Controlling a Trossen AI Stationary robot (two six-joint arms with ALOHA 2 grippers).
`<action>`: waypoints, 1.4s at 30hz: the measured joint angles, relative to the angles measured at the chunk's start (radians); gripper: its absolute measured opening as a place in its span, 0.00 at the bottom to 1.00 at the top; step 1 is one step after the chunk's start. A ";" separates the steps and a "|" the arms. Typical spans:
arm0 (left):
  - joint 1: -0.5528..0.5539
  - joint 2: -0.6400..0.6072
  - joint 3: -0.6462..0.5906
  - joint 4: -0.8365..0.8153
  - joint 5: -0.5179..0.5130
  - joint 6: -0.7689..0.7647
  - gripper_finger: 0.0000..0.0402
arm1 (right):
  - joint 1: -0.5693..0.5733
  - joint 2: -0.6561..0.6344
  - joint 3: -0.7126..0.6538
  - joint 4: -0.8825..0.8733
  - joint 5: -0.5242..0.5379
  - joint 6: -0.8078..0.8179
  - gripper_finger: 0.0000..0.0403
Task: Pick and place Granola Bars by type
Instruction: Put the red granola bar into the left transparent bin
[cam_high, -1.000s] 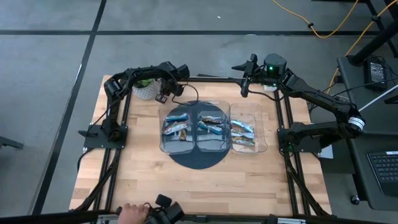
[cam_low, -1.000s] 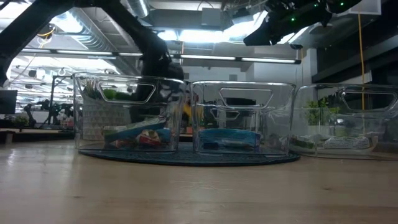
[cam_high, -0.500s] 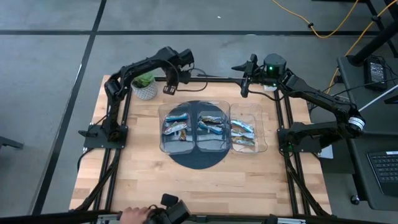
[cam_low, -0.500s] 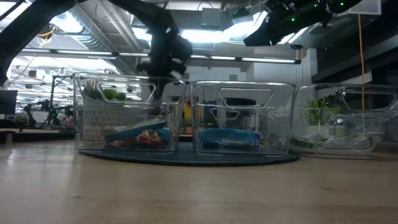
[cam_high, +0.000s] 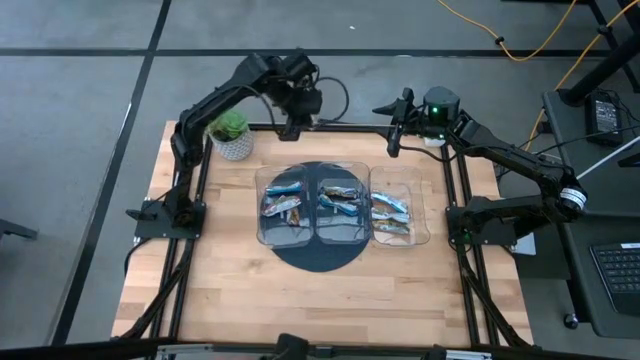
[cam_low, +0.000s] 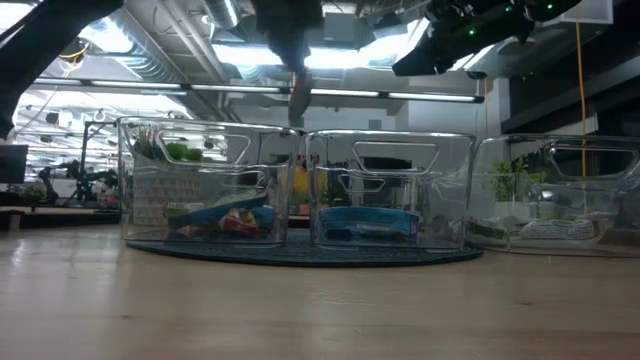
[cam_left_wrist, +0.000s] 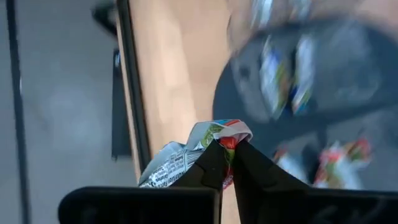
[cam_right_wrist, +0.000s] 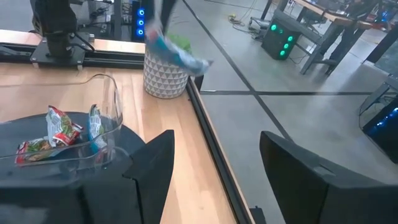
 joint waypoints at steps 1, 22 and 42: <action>-0.003 -0.004 0.016 0.003 0.033 -0.013 0.02 | 0.000 0.000 0.000 -0.004 0.000 0.000 0.59; -0.009 -0.344 -0.018 0.069 0.329 -0.231 0.01 | 0.000 0.000 0.000 -0.091 0.000 -0.016 0.59; -0.295 -0.384 -0.120 -0.099 0.316 -0.505 0.01 | 0.000 0.000 0.000 -0.101 -0.022 -0.037 0.59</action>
